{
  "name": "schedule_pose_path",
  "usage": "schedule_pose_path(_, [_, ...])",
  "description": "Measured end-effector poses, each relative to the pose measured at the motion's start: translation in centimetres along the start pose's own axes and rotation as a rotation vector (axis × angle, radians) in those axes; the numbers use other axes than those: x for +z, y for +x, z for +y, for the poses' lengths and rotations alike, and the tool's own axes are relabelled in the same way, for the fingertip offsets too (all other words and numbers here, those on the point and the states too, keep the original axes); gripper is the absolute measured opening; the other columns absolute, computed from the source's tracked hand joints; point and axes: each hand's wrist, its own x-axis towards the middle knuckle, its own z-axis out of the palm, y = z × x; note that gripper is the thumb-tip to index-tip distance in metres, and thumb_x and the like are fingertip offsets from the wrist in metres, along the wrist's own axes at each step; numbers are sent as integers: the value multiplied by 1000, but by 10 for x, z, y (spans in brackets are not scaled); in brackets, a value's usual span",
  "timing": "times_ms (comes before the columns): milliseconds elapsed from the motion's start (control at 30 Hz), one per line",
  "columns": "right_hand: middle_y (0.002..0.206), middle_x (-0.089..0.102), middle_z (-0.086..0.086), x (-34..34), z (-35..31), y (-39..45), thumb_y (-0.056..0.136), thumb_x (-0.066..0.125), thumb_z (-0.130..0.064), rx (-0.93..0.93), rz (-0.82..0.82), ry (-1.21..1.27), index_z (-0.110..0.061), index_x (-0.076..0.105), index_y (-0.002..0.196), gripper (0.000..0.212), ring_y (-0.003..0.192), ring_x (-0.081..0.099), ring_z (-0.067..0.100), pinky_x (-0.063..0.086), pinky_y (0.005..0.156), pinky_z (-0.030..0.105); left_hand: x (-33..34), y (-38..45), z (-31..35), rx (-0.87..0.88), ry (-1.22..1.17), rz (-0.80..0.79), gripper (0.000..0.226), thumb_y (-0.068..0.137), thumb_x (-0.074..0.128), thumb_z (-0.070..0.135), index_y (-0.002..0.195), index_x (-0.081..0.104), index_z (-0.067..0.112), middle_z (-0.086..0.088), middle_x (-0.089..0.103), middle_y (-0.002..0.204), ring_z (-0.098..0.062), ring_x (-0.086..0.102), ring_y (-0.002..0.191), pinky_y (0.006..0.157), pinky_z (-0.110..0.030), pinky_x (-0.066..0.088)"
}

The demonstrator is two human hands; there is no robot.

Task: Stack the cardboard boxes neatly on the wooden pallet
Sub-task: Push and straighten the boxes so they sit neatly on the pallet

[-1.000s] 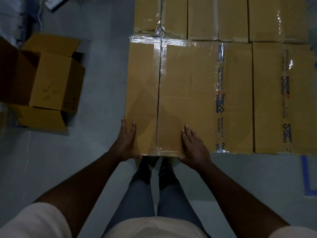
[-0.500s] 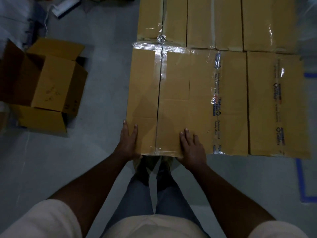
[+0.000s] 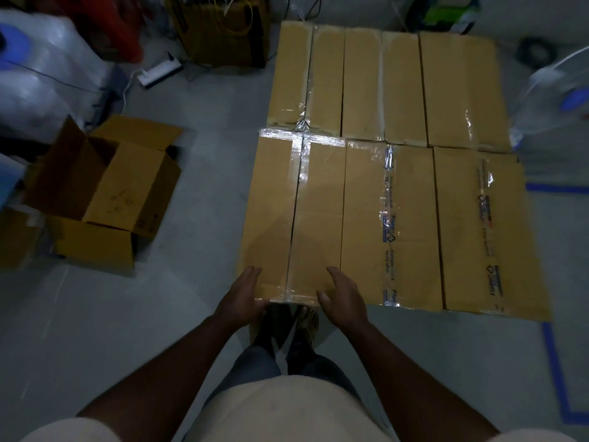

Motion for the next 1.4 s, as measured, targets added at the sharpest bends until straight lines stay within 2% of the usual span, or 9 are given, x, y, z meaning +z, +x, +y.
schedule_pose_path(133, [156,49,4,0,16,-1,90,73,-24,59,13,26,-16,46,152,68,141,47,28,43,112,38,19,12,13,81,15,-46,93,89,76,34,161,19,18,-6,9,170,-27,16,155,121,-40,28])
schedule_pose_path(300, [162,42,3,-7,60,-11,93,69,-18,157,37,-23,-19,40,156,70,146,41,24,40,113,36,59,34,45,247,272,-75,108,81,82,33,161,11,17,-9,-7,170,-33,-2,156,121,-51,28])
schedule_pose_path(433, [169,24,-1,-9,99,-6,90,75,-25,66,-73,-263,-24,29,160,83,151,30,23,42,113,43,96,53,84,329,437,-141,115,83,80,36,162,-1,17,-11,-22,168,-35,-14,155,124,-53,9])
schedule_pose_path(500, [170,20,-2,-11,110,2,87,78,-27,18,-91,-313,-26,29,158,86,152,26,25,42,113,47,110,62,98,335,518,-137,121,81,81,37,162,-7,19,-10,-28,166,-36,-17,154,124,-57,6])
schedule_pose_path(700, [172,6,-1,-19,130,33,86,78,-37,-104,-162,-419,-29,20,160,94,157,10,31,28,120,57,133,87,112,264,623,-93,136,73,79,60,158,-22,26,-6,-34,164,-39,-26,151,119,-67,-5])
schedule_pose_path(833, [173,-2,0,-19,151,46,87,76,-42,-158,-212,-496,-30,14,162,98,158,3,33,21,121,60,134,87,123,239,645,-109,133,75,78,57,159,-20,26,-6,-33,164,-38,-25,151,120,-68,-3])
schedule_pose_path(933, [174,-5,1,-19,157,47,89,73,-37,-195,-223,-527,-30,14,162,94,159,-2,33,16,123,58,132,87,125,233,664,-124,131,76,78,55,159,-19,26,-6,-32,165,-38,-24,151,121,-68,-1])
schedule_pose_path(1133, [174,-2,1,-25,166,49,91,69,-27,-248,-207,-535,-29,17,162,88,159,-2,32,19,124,58,133,88,125,258,727,-109,128,78,76,55,160,-18,24,-8,-29,166,-41,-21,152,119,-67,0])
schedule_pose_path(1400, [174,-2,1,-21,167,49,91,67,-29,-245,-185,-556,-30,17,163,87,160,-3,32,15,123,57,136,92,120,268,743,-98,132,75,76,61,160,-17,24,-8,-30,166,-42,-20,153,118,-69,1])
